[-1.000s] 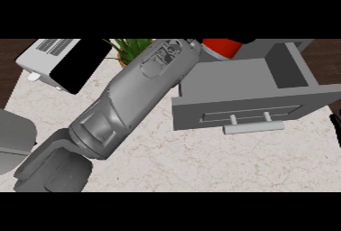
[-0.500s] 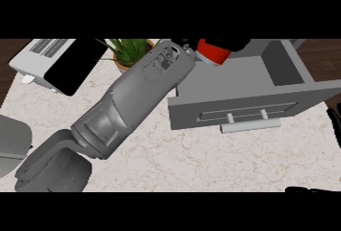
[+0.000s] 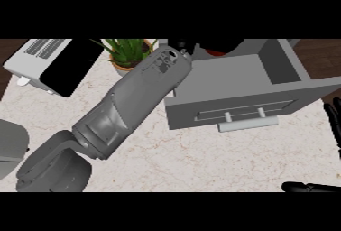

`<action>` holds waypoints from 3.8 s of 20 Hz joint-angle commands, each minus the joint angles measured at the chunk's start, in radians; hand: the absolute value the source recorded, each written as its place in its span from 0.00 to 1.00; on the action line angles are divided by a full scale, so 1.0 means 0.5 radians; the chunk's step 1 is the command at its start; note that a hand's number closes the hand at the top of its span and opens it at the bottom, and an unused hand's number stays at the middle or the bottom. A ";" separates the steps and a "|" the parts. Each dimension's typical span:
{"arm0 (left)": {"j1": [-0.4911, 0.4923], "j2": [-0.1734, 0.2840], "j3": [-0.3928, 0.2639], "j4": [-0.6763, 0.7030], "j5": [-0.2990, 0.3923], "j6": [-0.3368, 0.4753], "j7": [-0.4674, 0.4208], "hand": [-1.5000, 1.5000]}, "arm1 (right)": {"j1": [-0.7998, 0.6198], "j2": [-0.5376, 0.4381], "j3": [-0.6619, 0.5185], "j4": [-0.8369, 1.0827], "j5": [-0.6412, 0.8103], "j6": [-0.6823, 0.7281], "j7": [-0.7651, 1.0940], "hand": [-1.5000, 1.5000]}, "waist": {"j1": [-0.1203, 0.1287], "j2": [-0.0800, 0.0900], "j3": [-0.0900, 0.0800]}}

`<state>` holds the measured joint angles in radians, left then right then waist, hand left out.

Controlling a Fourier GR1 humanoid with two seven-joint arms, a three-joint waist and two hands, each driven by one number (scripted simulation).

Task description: Pick up the can, place it into the drawer and close the drawer

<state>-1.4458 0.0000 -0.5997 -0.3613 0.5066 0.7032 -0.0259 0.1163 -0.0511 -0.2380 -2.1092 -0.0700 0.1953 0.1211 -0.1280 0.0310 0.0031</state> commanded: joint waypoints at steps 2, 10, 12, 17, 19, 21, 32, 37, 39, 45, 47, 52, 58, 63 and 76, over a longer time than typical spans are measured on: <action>0.019 0.000 -0.064 -0.004 0.044 0.133 -0.006 0.00 | 0.008 -0.041 -0.041 -0.054 -0.057 0.024 0.044 0.00 | -0.004 -0.007 0.000; 0.043 0.000 -0.082 -0.026 0.155 0.195 -0.050 0.00 | 0.028 -0.040 0.007 -0.175 0.069 -0.008 0.029 0.00 | -0.005 -0.010 -0.002; 0.069 0.000 -0.082 -0.040 0.184 0.243 -0.082 0.00 | -0.055 -0.132 0.003 -0.191 0.206 -0.009 -0.002 0.00 | -0.024 0.004 -0.003; 0.078 0.000 -0.019 -0.063 0.297 0.175 -0.100 0.00 | -0.057 -0.216 0.062 -0.218 0.434 0.030 -0.154 0.00 | 0.029 -0.002 -0.004; 0.018 0.000 -0.021 -0.085 0.322 0.163 -0.081 0.00 | -0.032 -0.211 0.125 -0.273 0.558 0.010 -0.152 0.00 | 0.048 -0.014 -0.004; 0.031 0.000 0.015 -0.082 0.366 0.183 -0.156 0.00 | -0.056 -0.253 0.173 -0.280 0.628 0.040 -0.174 0.00 | 0.032 -0.002 -0.004; -0.077 0.000 -0.023 -0.124 0.416 0.303 -0.145 0.00 | -0.195 -0.408 0.460 -0.010 1.523 -0.120 -0.284 0.00 | 0.157 -0.030 -0.004; -0.027 0.000 -0.061 -0.235 0.416 0.323 -0.082 0.00 | -0.383 -0.452 0.599 0.232 1.842 -0.171 -0.245 0.00 | 0.225 -0.049 -0.005; 0.017 0.020 -0.008 -0.222 0.368 0.275 -0.141 0.00 | -0.346 -0.424 0.672 0.343 1.998 -0.229 -0.224 0.00 | 0.265 -0.055 -0.007; 0.042 0.131 -0.050 -0.415 0.284 0.304 0.094 0.00 | -0.412 -0.273 0.749 0.776 2.290 -0.586 -0.253 0.00 | 0.293 -0.072 -0.005; 0.159 0.240 -0.036 -0.481 0.275 0.233 0.074 0.00 | -0.582 -0.223 0.666 0.945 2.229 -0.652 -0.265 0.00 | 0.311 -0.070 -0.006; 0.190 0.469 -0.069 -0.732 0.217 0.174 0.297 0.00 | -0.688 -0.183 0.603 1.426 2.303 -0.920 -0.394 0.00 | 0.344 -0.074 -0.005; 0.344 0.557 -0.088 -0.980 0.131 0.255 0.364 0.00 | -0.978 -0.153 0.523 1.848 2.415 -1.064 -0.376 0.00 | 0.349 -0.064 -0.005; 0.347 0.742 -0.064 -1.163 0.151 0.168 0.551 0.00 | -1.021 -0.161 0.458 2.176 2.518 -1.347 -0.459 0.00 | 0.379 -0.059 -0.003; 0.815 0.950 -0.081 -1.622 0.076 0.180 0.595 0.00 | -1.793 -0.243 0.170 2.958 2.557 -1.647 -0.444 0.00 | 0.419 -0.043 -0.004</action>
<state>-1.1325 0.4452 -0.6355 -1.0888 0.5514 0.7914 0.2763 -0.6914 -0.1800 -0.1256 -0.7653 1.2087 -0.6114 -0.1122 0.0658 -0.0040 -0.0117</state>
